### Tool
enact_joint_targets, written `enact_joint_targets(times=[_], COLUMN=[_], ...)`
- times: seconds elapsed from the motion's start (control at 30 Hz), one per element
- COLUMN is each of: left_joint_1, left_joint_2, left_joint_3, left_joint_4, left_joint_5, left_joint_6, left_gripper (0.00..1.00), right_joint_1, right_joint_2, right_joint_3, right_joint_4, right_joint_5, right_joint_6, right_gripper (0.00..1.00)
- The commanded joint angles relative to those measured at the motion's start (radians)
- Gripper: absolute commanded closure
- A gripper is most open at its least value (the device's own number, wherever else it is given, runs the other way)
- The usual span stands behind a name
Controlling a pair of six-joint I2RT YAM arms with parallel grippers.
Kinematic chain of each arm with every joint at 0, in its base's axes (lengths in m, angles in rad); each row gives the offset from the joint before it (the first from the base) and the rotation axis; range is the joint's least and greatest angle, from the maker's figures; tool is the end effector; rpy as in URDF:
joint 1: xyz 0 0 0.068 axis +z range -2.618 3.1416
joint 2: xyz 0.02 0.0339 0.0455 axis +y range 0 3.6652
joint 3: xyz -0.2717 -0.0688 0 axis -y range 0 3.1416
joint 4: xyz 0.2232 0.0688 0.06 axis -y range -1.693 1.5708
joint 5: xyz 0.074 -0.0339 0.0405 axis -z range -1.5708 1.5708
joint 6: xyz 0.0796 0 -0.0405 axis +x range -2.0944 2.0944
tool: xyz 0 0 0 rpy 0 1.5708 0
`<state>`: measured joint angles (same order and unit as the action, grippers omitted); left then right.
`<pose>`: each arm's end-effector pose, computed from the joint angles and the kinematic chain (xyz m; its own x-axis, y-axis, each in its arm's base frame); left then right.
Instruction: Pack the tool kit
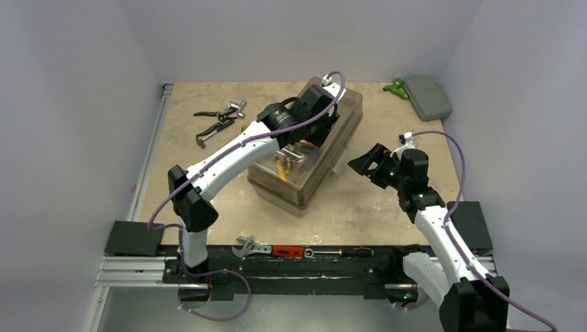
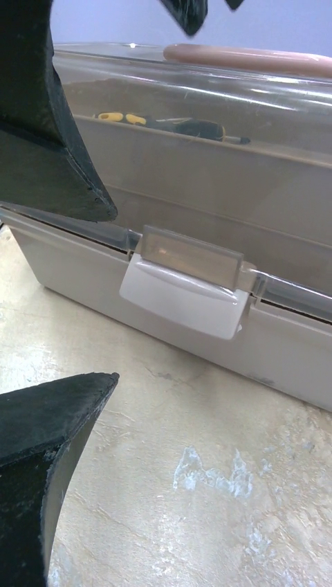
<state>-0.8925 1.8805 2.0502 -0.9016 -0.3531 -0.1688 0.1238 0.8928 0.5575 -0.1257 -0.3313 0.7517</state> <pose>0.2870 -0.3123 0.3697 -0.5090 0.3804 -0.7722 0.4907 0.8653 0.1028 0.2089 0.0521 0.2419 -0.5996 0.5761 -0.5555 0.0050 0.6967 0.7173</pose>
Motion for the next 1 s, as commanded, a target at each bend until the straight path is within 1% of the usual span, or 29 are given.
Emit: enact_joint_targets(times=[0.0, 0.13, 0.27, 0.37, 0.5, 0.57, 0.77, 0.83, 0.9, 0.97], left_joint_1=[-0.002, -0.003, -0.011, -0.03, -0.054, -0.067, -0.088, -0.088, -0.086, -0.058], left_joint_2=[0.009, 0.028, 0.073, 0.09, 0.062, 0.05, -0.001, -0.002, 0.006, 0.005], left_joint_3=[0.068, 0.073, 0.102, 0.115, 0.088, 0.071, -0.011, -0.015, -0.006, 0.012], left_joint_4=[-0.043, -0.054, -0.085, -0.107, -0.097, -0.096, -0.058, -0.06, -0.071, -0.083], left_joint_5=[-0.001, 0.024, -0.058, -0.092, -0.054, -0.075, -0.213, -0.234, -0.244, -0.207], left_joint_6=[0.052, 0.063, 0.086, 0.102, 0.124, 0.142, 0.164, 0.196, 0.192, 0.161], left_gripper=[0.42, 0.41, 0.43, 0.42, 0.36, 0.34, 0.34, 0.34, 0.34, 0.35], right_joint_1=[-0.003, -0.004, -0.005, -0.005, -0.006, -0.004, -0.004, -0.004, -0.004, -0.004], right_joint_2=[-0.016, -0.004, 0.003, 0.005, 0.012, 0.012, 0.019, 0.025, 0.029, 0.038], right_joint_3=[0.02, 0.018, 0.012, 0.01, 0.009, 0.008, -0.002, 0.003, 0.029, 0.087], right_joint_4=[0.037, 0.047, 0.058, 0.059, 0.061, 0.063, 0.074, 0.081, 0.073, 0.028], right_joint_5=[0.009, 0.004, 0.0, 0.0, -0.001, -0.002, -0.008, -0.022, -0.027, -0.013], right_joint_6=[-0.004, -0.003, 0.0, 0.0, 0.001, 0.0, -0.003, -0.006, -0.018, -0.047], right_gripper=[0.22, 0.21, 0.21, 0.21, 0.21, 0.21, 0.21, 0.21, 0.22, 0.22])
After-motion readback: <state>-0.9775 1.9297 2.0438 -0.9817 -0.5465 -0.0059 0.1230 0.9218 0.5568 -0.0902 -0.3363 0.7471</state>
